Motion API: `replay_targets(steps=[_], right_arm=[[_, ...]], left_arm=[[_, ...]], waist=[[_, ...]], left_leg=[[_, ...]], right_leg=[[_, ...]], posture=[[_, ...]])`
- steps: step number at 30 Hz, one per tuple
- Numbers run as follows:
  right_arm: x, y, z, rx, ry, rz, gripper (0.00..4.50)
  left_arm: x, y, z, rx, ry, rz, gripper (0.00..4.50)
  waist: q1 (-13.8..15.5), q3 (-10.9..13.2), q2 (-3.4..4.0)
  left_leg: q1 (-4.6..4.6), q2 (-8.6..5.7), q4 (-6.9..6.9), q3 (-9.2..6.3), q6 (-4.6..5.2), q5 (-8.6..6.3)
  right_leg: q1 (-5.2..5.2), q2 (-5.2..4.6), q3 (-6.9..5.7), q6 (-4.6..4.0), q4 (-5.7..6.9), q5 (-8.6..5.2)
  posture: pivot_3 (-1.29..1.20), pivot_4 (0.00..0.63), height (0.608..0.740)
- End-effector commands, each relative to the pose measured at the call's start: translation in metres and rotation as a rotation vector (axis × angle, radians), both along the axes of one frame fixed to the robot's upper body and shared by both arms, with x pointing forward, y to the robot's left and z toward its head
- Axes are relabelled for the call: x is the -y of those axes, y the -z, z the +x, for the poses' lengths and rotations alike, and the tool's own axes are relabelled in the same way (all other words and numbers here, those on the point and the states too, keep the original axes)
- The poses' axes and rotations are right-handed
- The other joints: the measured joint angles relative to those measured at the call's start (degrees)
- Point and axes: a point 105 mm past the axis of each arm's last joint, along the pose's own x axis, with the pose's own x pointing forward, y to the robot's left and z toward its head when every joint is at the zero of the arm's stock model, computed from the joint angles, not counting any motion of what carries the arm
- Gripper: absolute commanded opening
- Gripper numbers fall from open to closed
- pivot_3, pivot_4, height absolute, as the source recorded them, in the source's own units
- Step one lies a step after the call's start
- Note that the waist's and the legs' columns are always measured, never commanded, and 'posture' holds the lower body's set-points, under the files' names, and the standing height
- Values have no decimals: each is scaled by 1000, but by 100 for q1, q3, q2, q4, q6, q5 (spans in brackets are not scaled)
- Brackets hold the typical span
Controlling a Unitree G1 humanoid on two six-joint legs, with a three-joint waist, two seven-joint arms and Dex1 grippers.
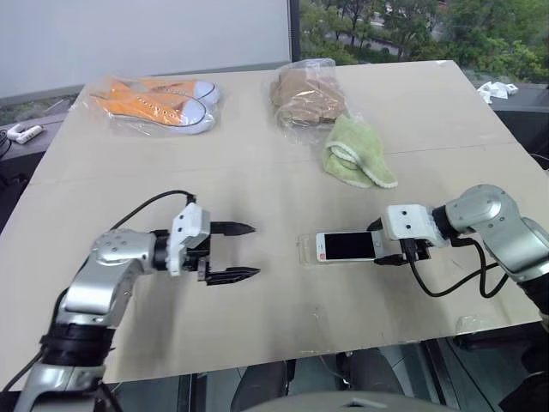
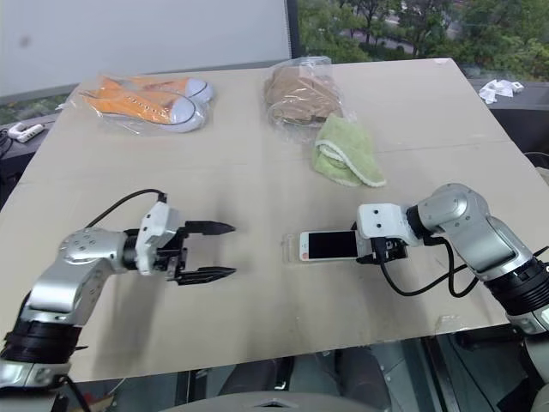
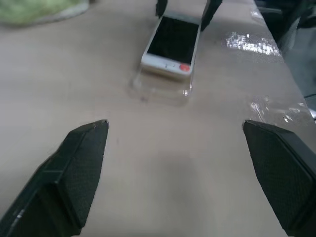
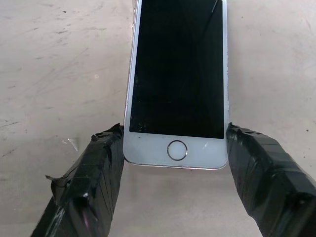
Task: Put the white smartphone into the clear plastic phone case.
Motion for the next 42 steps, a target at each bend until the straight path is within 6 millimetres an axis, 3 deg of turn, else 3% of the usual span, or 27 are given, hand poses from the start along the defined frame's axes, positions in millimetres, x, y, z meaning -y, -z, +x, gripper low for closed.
replay_targets(steps=[1, 4, 7, 11, 12, 15, 20, 26, 42], right_arm=[[1, -10, 2, 45, -8, 3, 2861], [0, -11, 3, 51, -13, 3, 2861], [-2, -11, 5, 56, -13, 6, 2861], [-5, -12, 8, 62, -18, 7, 2861], [-6, -12, 8, 62, -19, 8, 2861], [-6, -11, 8, 60, -22, 6, 2861], [-6, -11, 7, 55, -29, 3, 2861], [-7, -11, 8, 54, -33, -1, 2861], [-7, -11, 8, 49, -45, -14, 2861]], left_arm=[[23, -6, 20, 97, 18, -9, 4500], [45, -10, 30, 134, 42, -50, 4500], [54, -9, 32, 140, 63, -65, 4500], [64, -10, 34, 132, 90, -97, 3486], [66, -10, 34, 135, 90, -96, 2836], [73, -11, 36, 135, 98, -101, 1476], [92, -4, 34, 103, 146, -71, 47], [105, 6, 39, 84, 136, -22, 47], [115, 28, 47, 40, 122, 95, 47]], waist=[[18, 0, 1], [63, 0, -3], [9, 0, -3], [-6, 0, -3], [-2, 0, -3], [7, 0, -3], [26, 0, -3], [4, 0, -3], [10, -1, -4]], left_leg=[[2, -1, 3, 0, 0, 0], [-8, -3, 30, -7, 0, 0], [-7, -6, 30, -4, 0, 0], [-3, -3, 26, -3, 0, 1], [-3, -3, 28, -3, 0, 1], [-4, -4, 31, -3, 0, 1], [-5, -5, 33, -4, 0, 1], [-3, -5, 32, -3, 0, 1], [-3, -6, 36, -2, 0, 1]], right_leg=[[1, 0, 0, 0, 3, 0], [2, -1, -11, 1, 19, 0], [0, -1, -3, 2, 23, 1], [-1, 2, -2, 1, 28, 1], [-1, 2, -2, 1, 30, 1], [0, 1, -2, 1, 30, 1], [1, 0, -4, 2, 29, 1], [0, 2, -2, 2, 33, 1], [1, 2, -1, 2, 36, 1]], posture=[[0, 150, 740], [0, 150, 740], [0, 150, 740], [0, 150, 740], [0, 150, 740], [0, 150, 740], [0, 150, 740], [0, 150, 740], [0, 150, 740]])
